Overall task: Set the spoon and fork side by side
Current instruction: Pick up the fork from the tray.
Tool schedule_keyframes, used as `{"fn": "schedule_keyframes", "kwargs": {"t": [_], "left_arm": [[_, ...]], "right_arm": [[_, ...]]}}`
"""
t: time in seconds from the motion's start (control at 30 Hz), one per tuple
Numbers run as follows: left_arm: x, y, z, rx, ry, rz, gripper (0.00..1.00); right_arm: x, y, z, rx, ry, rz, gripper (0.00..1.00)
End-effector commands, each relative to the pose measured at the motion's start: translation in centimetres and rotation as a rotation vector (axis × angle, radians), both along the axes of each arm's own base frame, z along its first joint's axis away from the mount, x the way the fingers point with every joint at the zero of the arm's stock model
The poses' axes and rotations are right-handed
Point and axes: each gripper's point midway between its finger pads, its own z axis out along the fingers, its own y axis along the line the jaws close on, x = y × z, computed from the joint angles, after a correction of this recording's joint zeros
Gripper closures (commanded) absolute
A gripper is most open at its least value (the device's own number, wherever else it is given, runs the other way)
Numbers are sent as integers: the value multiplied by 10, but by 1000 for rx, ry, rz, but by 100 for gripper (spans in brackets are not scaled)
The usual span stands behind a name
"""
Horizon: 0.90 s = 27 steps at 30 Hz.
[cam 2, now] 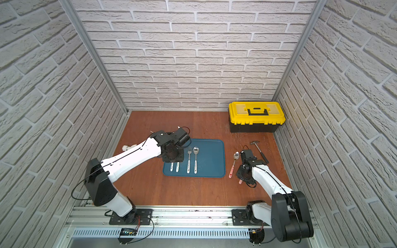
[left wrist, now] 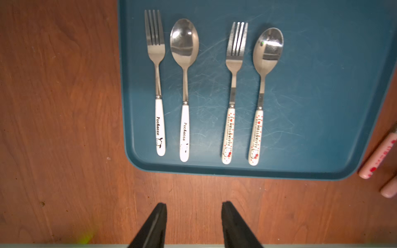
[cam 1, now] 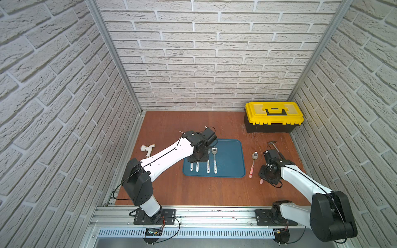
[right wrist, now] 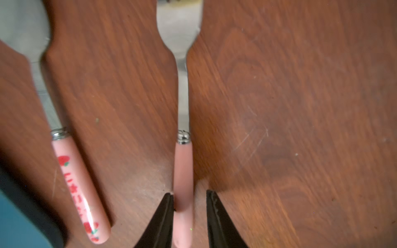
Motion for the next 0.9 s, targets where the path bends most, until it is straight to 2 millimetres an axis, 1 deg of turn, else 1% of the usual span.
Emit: {"fn": "schedule_keyframes", "kwargs": {"t": [0.0,0.13,0.2,0.3,0.47,0.5,0.53,0.6,0.67,0.73,0.8,0.87], "left_arm": [[6,4,3,-19,-40,-16,53],[7,9,0,-24,-31,-20,53],[9,12,-1,-27,-32,-25,54],[11,12,-2,-44,-40,-27,54],[14,10,-6,-57,-49,-36,53],[15,9,-7,-64,-51,-38,54],[15,8,-9,-66,-47,-38,54],[16,6,-11,-70,-42,-43,54],[16,4,-13,-77,-38,-47,54],[16,2,-15,-85,-27,-52,54],[14,1,-17,-88,-21,-50,54],[13,1,-19,-95,-21,-45,54]], "right_arm": [[-3,1,-6,14,9,-26,77],[0,-1,-5,5,12,-30,80],[2,0,-2,8,4,-35,86],[3,-6,4,-26,1,-27,95],[4,-17,14,-104,25,21,96],[3,-19,15,-122,40,32,94],[3,-22,16,-139,50,36,90],[7,-16,10,-124,82,71,79],[8,-15,4,-156,134,103,76],[11,-12,-3,-153,173,127,71],[16,-8,-2,-168,184,166,67],[24,-4,5,-182,152,203,64]]}}
